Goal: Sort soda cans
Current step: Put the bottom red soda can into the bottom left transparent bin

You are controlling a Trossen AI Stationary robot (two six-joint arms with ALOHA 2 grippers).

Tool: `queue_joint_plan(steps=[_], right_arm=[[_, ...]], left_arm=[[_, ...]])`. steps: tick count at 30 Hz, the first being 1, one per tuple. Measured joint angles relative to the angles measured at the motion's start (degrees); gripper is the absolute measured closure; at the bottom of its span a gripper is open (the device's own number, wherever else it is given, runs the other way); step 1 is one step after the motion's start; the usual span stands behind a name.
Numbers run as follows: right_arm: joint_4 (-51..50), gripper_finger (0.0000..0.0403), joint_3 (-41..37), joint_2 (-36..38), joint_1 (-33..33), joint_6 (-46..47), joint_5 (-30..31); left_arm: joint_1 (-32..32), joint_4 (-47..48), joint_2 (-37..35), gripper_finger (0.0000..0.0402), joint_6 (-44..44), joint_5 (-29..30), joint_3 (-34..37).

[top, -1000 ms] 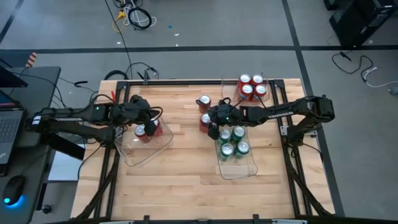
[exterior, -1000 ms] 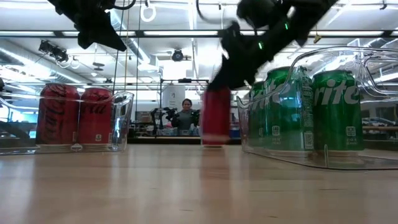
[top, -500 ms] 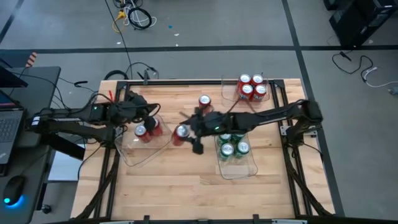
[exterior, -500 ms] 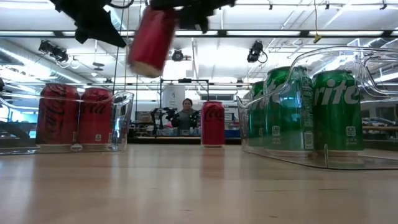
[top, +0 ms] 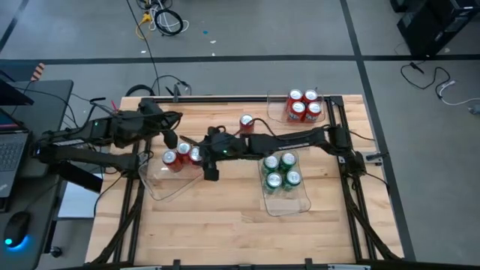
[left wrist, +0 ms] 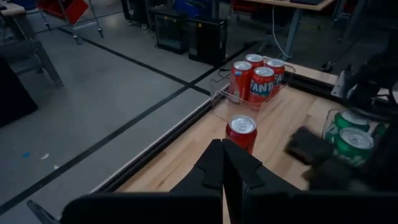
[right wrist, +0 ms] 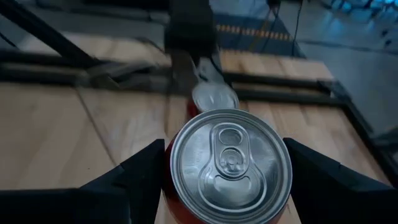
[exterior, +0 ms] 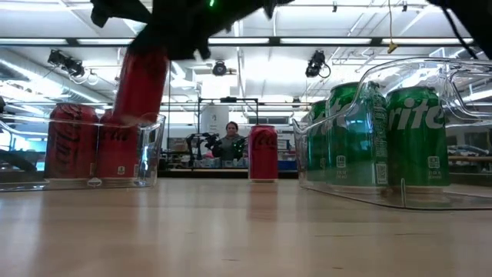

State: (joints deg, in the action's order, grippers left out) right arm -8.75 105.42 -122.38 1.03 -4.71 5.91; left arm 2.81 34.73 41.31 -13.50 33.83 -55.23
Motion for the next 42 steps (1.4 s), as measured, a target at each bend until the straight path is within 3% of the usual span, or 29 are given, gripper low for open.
queue_joint_plan(steps=[15, 31, 38, 42], right_arm=[[-12.05, 0.0131, 1.16, -3.2, -1.7, 1.43, -0.11], [-4.7, 0.0131, -5.85, -3.11, -4.28, 1.33, -0.2], [-4.48, 0.0053, -6.01, -3.11, -4.26, 1.42, 0.33], [-4.43, 0.0037, -6.02, -2.75, -4.15, 1.42, 0.37]], left_arm=[[-0.01, 0.85, 0.34, 0.0401, -0.59, -1.35, -0.01], [-0.02, 0.91, 0.7, 0.0401, -1.42, -1.97, 0.01], [-0.02, 0.97, 0.71, 0.0401, -1.4, -1.96, -0.01], [-0.02, 1.16, 0.71, 0.0401, -0.97, -1.95, 0.0]])
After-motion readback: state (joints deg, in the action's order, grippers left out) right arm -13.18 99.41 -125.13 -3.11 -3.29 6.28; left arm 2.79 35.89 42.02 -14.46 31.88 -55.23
